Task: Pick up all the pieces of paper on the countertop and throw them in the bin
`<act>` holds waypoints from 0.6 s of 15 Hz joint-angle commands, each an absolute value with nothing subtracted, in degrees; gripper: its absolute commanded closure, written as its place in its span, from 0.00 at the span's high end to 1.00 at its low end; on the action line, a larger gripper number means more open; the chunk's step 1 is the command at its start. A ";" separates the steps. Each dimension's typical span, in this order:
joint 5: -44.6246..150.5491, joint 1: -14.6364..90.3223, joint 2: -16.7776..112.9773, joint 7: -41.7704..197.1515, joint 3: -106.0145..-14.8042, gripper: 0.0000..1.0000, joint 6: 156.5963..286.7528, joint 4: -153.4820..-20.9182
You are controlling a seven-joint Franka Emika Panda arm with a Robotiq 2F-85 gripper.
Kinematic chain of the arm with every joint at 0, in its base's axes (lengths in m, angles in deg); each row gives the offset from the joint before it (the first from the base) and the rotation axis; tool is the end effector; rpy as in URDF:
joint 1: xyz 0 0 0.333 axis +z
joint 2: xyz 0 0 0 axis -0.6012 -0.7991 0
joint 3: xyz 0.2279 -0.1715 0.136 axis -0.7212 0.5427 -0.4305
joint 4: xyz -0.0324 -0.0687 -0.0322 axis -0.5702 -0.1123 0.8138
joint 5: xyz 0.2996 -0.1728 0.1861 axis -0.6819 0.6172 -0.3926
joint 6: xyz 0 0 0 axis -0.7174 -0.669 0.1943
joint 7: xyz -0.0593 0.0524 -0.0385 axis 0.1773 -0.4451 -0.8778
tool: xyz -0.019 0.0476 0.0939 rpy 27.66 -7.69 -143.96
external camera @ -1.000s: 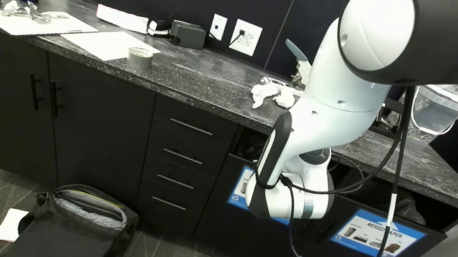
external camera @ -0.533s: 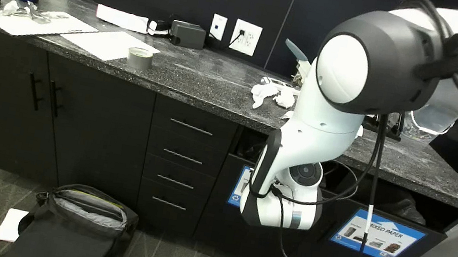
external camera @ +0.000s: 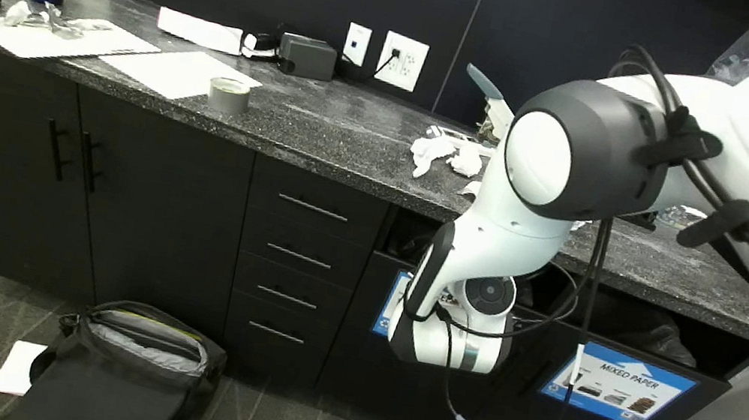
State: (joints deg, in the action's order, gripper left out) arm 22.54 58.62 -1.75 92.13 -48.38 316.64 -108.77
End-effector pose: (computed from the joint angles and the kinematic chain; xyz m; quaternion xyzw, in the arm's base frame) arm 0.5500 -0.0016 0.0317 0.8751 0.0273 0.4445 0.1895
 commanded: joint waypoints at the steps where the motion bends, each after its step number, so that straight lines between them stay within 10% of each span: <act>1: 21.04 56.53 -6.26 95.75 -49.29 0.14 319.04 -101.17; 8: 20.21 54.31 -11.65 99.78 -48.40 0.14 318.99 -91.43; 9: 19.73 54.03 -12.02 100.52 -48.46 0.39 318.35 -90.78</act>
